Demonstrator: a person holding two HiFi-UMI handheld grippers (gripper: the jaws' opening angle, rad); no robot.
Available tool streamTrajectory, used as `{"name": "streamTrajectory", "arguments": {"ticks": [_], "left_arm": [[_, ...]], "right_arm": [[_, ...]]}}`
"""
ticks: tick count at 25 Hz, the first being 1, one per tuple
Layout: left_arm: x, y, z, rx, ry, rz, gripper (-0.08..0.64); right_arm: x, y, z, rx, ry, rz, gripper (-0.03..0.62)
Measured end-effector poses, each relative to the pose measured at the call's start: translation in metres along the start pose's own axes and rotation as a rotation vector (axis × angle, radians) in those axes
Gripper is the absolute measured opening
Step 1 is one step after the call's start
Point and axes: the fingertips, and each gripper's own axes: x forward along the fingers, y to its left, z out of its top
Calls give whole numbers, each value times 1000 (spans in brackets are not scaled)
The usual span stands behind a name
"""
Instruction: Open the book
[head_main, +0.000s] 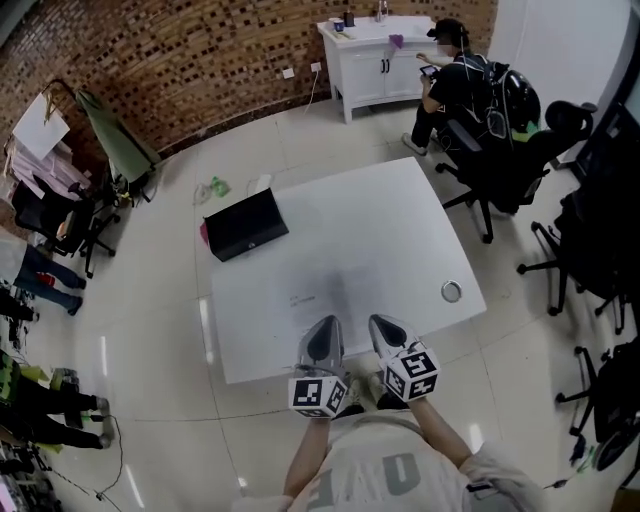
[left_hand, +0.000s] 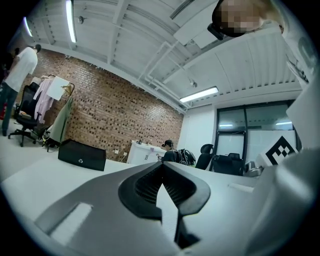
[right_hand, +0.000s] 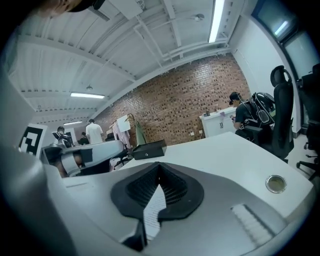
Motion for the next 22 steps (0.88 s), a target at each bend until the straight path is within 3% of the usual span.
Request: {"name": "streamTrajectory", "arguments": {"ticks": [5, 8, 9, 10, 11, 16, 22], "left_arm": [[9, 5, -10, -4, 20, 30, 17], [10, 14, -16, -8, 38, 50, 17], [10, 16, -17, -8, 40, 54, 17], [10, 18, -17, -8, 41, 59, 17], [11, 18, -18, -8, 42, 64, 17], [8, 23, -23, -2, 59, 81, 17], [6, 30, -26, 1, 68, 103, 17]], "right_arm": [[13, -21, -17, -24, 69, -28, 5], [20, -39, -42, 35, 138, -61, 5], [22, -44, -51, 54, 164, -65, 60], [23, -51, -60, 66, 190, -72, 160], [23, -59, -68, 69, 217, -84, 169], [21, -91, -104, 63, 319, -175, 172], [22, -101, -120, 91, 386, -196, 170]]}}
